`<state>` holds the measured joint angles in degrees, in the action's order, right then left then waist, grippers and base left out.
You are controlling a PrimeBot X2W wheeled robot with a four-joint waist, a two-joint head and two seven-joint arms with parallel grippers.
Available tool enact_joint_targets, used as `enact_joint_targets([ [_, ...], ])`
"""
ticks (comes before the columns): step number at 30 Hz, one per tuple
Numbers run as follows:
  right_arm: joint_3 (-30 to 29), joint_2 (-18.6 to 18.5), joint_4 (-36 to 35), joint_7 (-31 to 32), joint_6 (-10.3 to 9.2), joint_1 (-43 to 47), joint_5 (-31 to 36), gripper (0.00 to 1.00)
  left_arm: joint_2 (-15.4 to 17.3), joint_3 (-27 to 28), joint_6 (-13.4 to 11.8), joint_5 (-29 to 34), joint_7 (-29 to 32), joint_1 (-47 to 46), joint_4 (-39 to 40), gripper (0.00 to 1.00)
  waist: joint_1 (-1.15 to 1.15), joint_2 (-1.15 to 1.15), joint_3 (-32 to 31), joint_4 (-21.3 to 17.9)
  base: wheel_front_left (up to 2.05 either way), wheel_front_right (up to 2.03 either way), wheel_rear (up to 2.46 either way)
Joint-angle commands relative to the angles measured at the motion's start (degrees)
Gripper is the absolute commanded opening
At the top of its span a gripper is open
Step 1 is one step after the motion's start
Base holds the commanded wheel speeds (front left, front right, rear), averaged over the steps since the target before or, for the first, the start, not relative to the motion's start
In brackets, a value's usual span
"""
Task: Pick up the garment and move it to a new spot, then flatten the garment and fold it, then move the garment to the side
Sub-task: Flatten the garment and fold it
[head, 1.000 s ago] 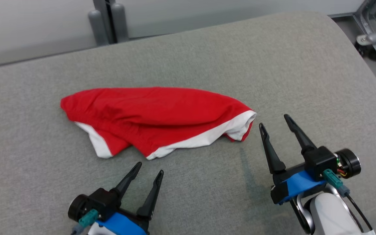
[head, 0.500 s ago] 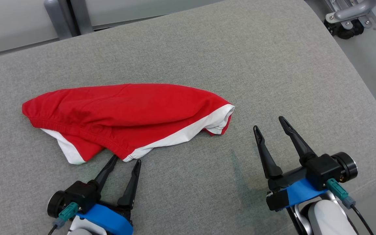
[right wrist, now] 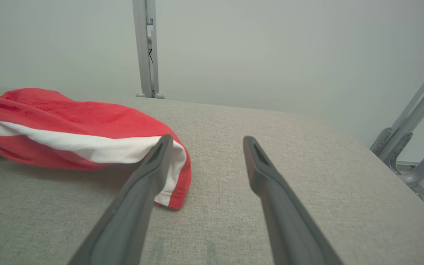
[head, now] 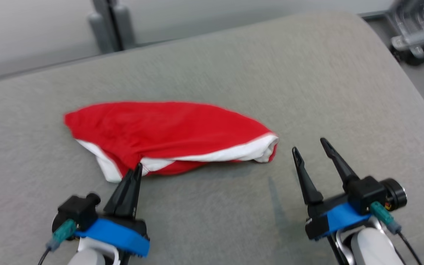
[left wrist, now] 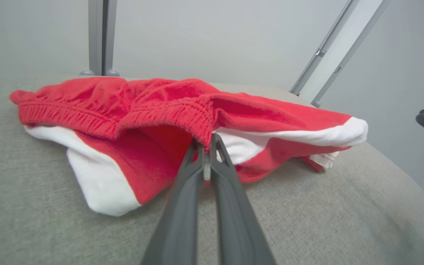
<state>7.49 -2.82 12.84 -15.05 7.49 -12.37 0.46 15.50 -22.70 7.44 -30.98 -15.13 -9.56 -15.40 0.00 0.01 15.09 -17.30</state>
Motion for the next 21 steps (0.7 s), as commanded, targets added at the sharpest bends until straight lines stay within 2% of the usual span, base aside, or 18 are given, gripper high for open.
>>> enact_joint_targets([
  [1,-0.01,-0.15,1.31,-0.20,0.00,1.07,0.26,1.00,-0.50,0.82,0.09,0.09,-0.02,0.44,0.76,0.00,0.00,-0.01,-1.34,2.02,0.00,0.00,0.00],
  [8,0.17,-0.18,7.14,-0.19,0.00,1.33,-0.05,1.00,-1.88,5.97,0.09,0.51,-0.02,2.59,-1.14,0.00,0.00,-0.01,-5.83,8.51,0.00,0.00,0.00],
  [15,1.76,-0.16,11.74,-0.20,0.00,2.71,-1.18,1.00,-1.99,9.27,0.09,2.48,-0.03,4.07,-5.95,0.00,0.00,-0.01,-7.15,11.26,0.00,0.00,0.00],
  [16,2.12,-0.18,12.13,-0.20,0.00,2.85,-1.34,1.00,-2.16,9.58,0.09,2.68,-0.03,4.25,-6.73,0.35,0.00,-0.01,-7.15,11.44,0.00,0.00,0.00],
  [17,2.54,-0.18,12.44,-0.20,0.00,3.07,-1.50,1.00,-2.30,9.94,0.09,3.05,-0.03,4.26,-7.15,0.48,0.00,-0.01,-7.14,11.61,0.00,0.00,0.00],
  [18,2.96,-0.15,12.58,-0.20,0.00,3.39,-1.83,1.00,-2.33,10.10,0.09,3.27,-0.03,4.40,-7.74,1.00,0.00,-0.01,-7.12,11.70,0.00,0.00,0.00],
  [21,4.79,-0.16,13.18,-0.19,0.00,4.94,-2.08,1.00,-2.77,10.98,0.09,4.21,-0.03,4.56,-9.31,1.00,0.00,-0.01,-7.02,11.87,0.00,0.00,0.00],
])
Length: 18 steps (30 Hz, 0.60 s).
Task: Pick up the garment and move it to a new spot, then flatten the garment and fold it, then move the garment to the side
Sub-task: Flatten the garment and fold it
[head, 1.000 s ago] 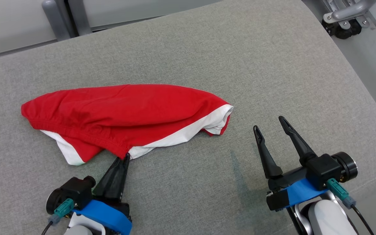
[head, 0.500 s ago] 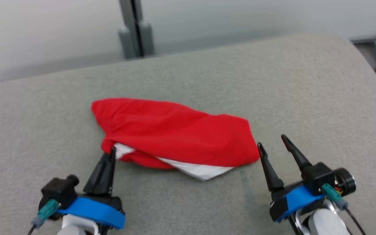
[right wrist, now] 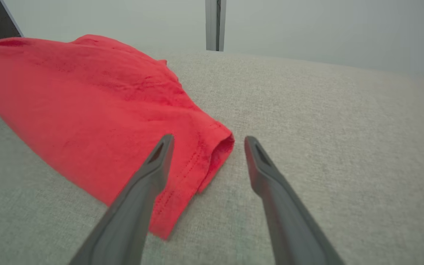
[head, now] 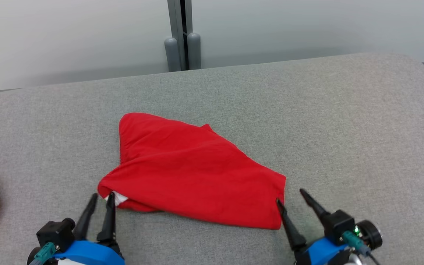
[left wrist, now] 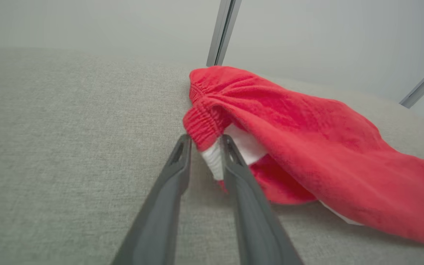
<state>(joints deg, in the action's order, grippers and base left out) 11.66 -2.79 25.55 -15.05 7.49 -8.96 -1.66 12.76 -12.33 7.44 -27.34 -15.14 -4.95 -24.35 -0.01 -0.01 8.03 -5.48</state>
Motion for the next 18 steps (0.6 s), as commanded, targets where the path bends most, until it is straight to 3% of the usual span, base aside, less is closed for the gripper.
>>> enact_joint_targets([
  [1,0.61,-0.19,0.47,-0.19,0.00,1.52,0.04,1.00,-0.03,0.61,0.09,0.58,-0.02,-0.05,-0.36,1.00,0.01,0.01,0.04,0.05,0.00,0.00,0.00],
  [7,4.02,-0.22,1.00,-0.19,0.00,3.95,-1.27,1.00,-1.37,3.78,0.09,3.55,-0.01,0.86,-1.07,1.00,0.01,0.01,0.42,0.20,0.00,0.00,0.00],
  [18,6.72,-0.21,5.49,-0.20,0.00,3.51,-4.50,1.00,-1.39,3.54,0.09,4.97,-0.01,0.82,1.29,1.00,0.01,0.01,1.25,1.85,0.00,0.00,0.00],
])
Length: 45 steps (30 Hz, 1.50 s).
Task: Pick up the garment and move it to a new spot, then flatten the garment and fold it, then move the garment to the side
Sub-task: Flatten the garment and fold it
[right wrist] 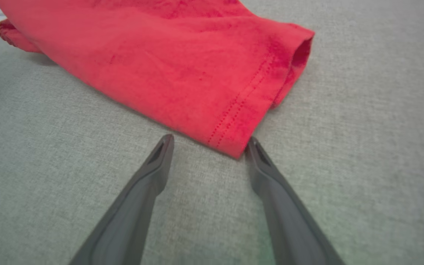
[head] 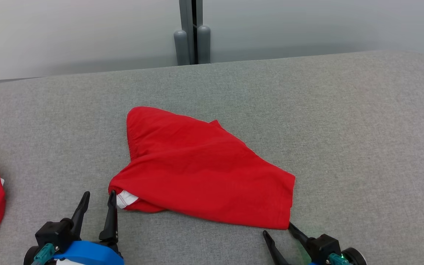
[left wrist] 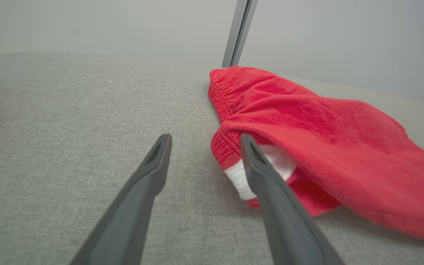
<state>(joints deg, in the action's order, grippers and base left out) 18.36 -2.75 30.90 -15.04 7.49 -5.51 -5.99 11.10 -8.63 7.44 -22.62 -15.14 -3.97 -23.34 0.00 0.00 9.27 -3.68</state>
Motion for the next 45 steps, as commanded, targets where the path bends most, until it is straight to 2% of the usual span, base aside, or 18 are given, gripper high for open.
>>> enact_joint_targets([
  [1,0.10,-0.26,0.39,-0.21,0.00,-0.02,-0.85,1.00,0.28,-0.20,0.09,0.23,-0.01,-0.13,0.43,1.00,0.00,0.00,0.06,0.17,0.00,0.00,0.00],
  [6,1.12,-0.23,-0.86,-0.21,0.00,-0.49,-2.35,1.00,0.39,0.06,0.09,0.13,-0.01,0.13,1.10,1.00,0.00,0.00,0.13,0.28,0.00,0.00,0.00],
  [7,1.30,-0.23,-1.47,-0.20,0.00,-0.54,-2.48,0.96,0.41,0.09,0.09,0.13,-0.01,0.21,1.19,1.00,0.00,0.00,0.09,0.22,0.00,0.00,0.00],
  [8,1.37,-0.24,-2.01,-0.21,0.00,-0.58,-2.51,0.78,0.43,0.13,0.09,0.13,-0.01,0.30,1.25,1.00,0.00,0.00,0.06,0.14,0.00,0.00,0.00],
  [10,1.37,-0.24,-3.35,-0.21,0.00,-0.77,-1.98,0.20,0.38,0.12,0.09,0.17,-0.01,0.47,1.25,1.00,0.00,0.00,-0.02,-0.01,0.00,0.00,0.00],
  [11,1.37,-0.24,-3.93,-0.21,0.00,-0.80,-1.77,0.00,0.35,0.02,0.09,0.27,-0.01,0.55,1.23,1.00,0.00,0.00,-0.09,-0.06,0.00,0.00,0.00],
  [20,0.36,-0.24,-14.90,-0.21,0.00,-3.69,-2.08,0.00,-0.29,-0.82,0.09,0.73,-0.01,1.28,1.72,1.00,0.00,0.00,-0.73,0.03,0.00,0.00,0.00],
  [24,-1.96,-0.27,-15.78,-0.21,0.00,-7.96,-1.51,0.00,-0.39,-1.66,0.09,0.86,-0.01,1.48,1.92,1.00,0.00,0.00,-0.58,0.65,0.00,0.00,0.00],
  [32,-9.78,-0.23,-6.38,-0.21,0.00,-19.90,3.27,0.00,1.35,-5.84,0.09,-0.68,-0.01,-1.09,2.85,1.00,0.00,0.00,3.17,5.82,0.00,0.00,0.00],
  [40,-23.85,-0.26,6.12,-0.21,0.00,-28.11,13.24,0.00,4.01,-9.34,0.09,-3.49,-0.01,-4.65,4.29,1.00,0.00,0.00,9.24,12.13,0.00,0.00,0.00],
  [45,-31.65,-0.24,9.16,-0.21,0.00,-28.75,17.54,0.00,4.94,-9.44,0.09,-4.62,-0.01,-5.92,5.14,1.00,0.00,0.00,10.74,13.03,0.00,0.00,0.00],
])
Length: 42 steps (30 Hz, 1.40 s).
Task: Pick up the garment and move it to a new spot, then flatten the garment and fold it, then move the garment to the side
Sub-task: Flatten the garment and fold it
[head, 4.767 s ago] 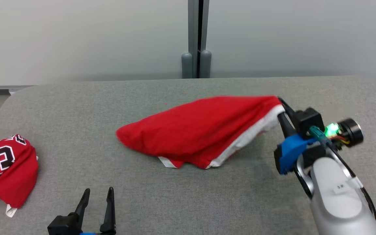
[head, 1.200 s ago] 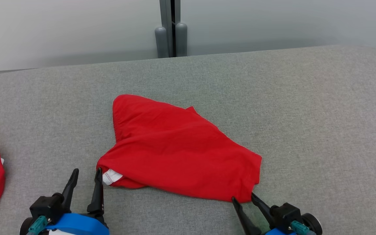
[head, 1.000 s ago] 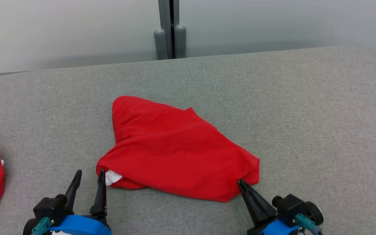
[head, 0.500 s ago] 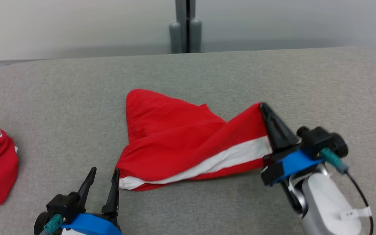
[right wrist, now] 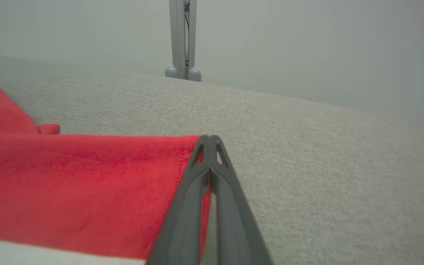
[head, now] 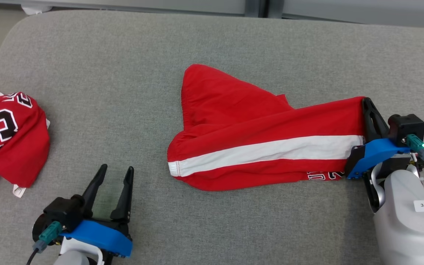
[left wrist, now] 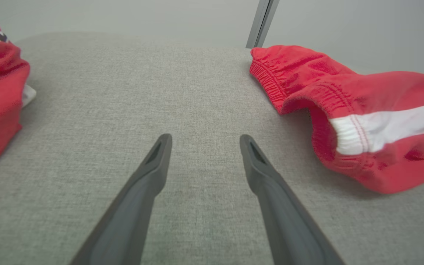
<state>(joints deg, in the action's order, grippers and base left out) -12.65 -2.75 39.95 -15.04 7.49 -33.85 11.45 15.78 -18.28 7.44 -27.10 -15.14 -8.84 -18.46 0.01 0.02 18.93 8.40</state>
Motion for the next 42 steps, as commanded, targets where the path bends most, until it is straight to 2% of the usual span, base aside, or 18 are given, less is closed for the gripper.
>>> enact_joint_targets([
  [1,-1.23,-0.26,0.25,-0.21,0.00,-0.14,-0.19,0.00,0.35,0.60,0.09,-0.22,-0.02,-1.14,0.37,1.00,-0.01,-0.02,1.03,0.69,0.00,0.00,0.00],
  [2,-1.53,-0.28,0.11,-0.21,0.00,0.27,-0.32,0.00,0.39,0.88,0.09,-0.21,-0.01,-1.10,0.42,1.00,-0.01,-0.02,0.90,0.38,0.00,0.00,0.00],
  [3,-1.69,-0.31,-0.21,-0.21,0.00,0.82,-0.56,0.70,0.41,1.24,0.09,-0.06,-0.01,-0.96,0.45,1.00,-0.01,-0.02,0.65,-0.06,0.00,0.00,0.00],
  [4,-1.78,-0.32,-0.79,-0.21,0.00,1.28,-1.11,1.00,0.47,1.75,0.09,0.22,-0.01,-0.78,0.49,1.00,-0.01,-0.02,0.28,-0.58,0.00,0.00,0.00],
  [10,-1.50,-0.18,-7.16,-0.21,0.00,5.58,-4.02,1.00,-0.51,5.45,0.09,2.35,-0.02,0.36,0.07,1.00,-0.01,-0.02,-2.63,-3.64,0.00,0.00,0.00],
  [15,2.48,-0.23,-14.07,-0.21,0.00,11.83,-8.28,1.00,-2.42,10.56,0.09,6.37,-0.01,2.47,-0.02,1.00,-0.01,-0.02,-6.41,-6.06,0.00,0.00,0.00],
  [21,6.57,-0.23,-18.52,-0.21,0.00,18.07,-11.67,1.00,-4.35,14.69,0.09,11.22,-0.01,4.45,-1.24,1.00,-0.01,-0.02,-9.97,-8.10,0.00,0.00,0.00],
  [32,11.63,-0.22,-16.89,-0.21,0.00,27.15,-15.83,1.00,-9.12,19.46,0.09,18.39,-0.01,9.45,-4.38,1.00,-0.01,-0.02,-17.36,-9.69,0.00,0.00,0.00],
  [42,13.79,-0.24,-16.16,-0.21,0.00,27.22,-15.17,1.00,-11.35,22.24,-0.25,21.81,-0.01,10.62,-5.70,1.00,-0.01,-0.02,-19.57,-10.44,0.00,0.00,0.00],
])
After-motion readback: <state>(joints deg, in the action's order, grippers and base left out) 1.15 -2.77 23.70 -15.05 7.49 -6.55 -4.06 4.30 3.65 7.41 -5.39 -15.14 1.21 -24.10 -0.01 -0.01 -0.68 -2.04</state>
